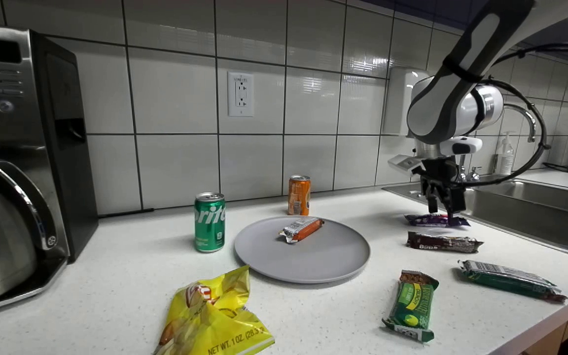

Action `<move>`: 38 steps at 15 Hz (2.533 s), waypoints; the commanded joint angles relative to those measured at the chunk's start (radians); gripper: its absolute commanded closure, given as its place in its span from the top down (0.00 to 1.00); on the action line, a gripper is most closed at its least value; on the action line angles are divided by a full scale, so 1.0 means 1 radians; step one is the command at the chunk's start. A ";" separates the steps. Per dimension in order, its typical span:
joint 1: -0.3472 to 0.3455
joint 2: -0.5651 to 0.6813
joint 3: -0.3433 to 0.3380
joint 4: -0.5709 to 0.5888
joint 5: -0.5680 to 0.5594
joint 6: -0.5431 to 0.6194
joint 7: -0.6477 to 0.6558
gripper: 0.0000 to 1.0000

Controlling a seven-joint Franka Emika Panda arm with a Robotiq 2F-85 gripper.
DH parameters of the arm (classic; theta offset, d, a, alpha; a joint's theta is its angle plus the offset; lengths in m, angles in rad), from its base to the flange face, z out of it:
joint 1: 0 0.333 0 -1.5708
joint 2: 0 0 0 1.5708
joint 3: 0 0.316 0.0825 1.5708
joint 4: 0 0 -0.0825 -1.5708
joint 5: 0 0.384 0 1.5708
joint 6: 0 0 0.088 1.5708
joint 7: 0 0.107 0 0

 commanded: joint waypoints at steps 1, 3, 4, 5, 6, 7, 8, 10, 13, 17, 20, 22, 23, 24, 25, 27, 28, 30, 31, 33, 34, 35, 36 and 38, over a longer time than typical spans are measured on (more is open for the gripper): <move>0.003 0.022 0.007 0.035 0.015 -0.003 0.013 1.00; 0.004 0.025 0.007 0.038 0.016 0.002 0.012 0.73; 0.005 0.026 0.006 0.040 0.017 0.002 0.012 0.73; 0.006 0.027 0.006 0.042 0.017 0.002 0.011 0.65; 0.006 0.028 0.007 0.044 0.017 0.002 0.011 0.58; 0.007 0.028 0.007 0.045 0.017 0.002 0.011 0.49; 0.007 0.028 0.007 0.046 0.017 0.002 0.011 0.42; 0.008 0.021 0.008 0.044 0.017 0.002 0.010 0.26; 0.015 0.002 0.015 0.035 0.015 0.000 0.005 0.03; 0.039 -0.046 0.030 0.015 0.011 -0.016 -0.006 0.05; 0.061 -0.094 0.047 0.001 0.006 -0.021 -0.017 0.05; 0.069 -0.129 0.065 -0.008 0.009 -0.026 -0.029 0.05; 0.074 -0.148 0.073 -0.016 0.009 -0.025 -0.035 0.04; 0.075 -0.164 0.083 -0.021 0.012 -0.027 -0.044 0.04; 0.074 -0.182 0.094 -0.033 0.015 -0.024 -0.056 0.04; 0.073 -0.210 0.115 -0.047 0.021 -0.026 -0.079 0.04; 0.073 -0.219 0.125 -0.054 0.022 -0.027 -0.093 0.04; 0.075 -0.232 0.142 -0.066 0.019 -0.027 -0.115 0.04; 0.075 -0.236 0.150 -0.070 0.023 -0.027 -0.126 0.04; 0.078 -0.233 0.165 -0.068 0.023 -0.029 -0.146 0.04; 0.080 -0.228 0.173 -0.063 0.025 -0.031 -0.159 0.04; 0.083 -0.222 0.180 -0.059 0.021 -0.033 -0.171 0.04; 0.085 -0.214 0.188 -0.052 0.022 -0.035 -0.190 0.04; 0.087 -0.199 0.206 -0.038 0.029 -0.041 -0.235 0.04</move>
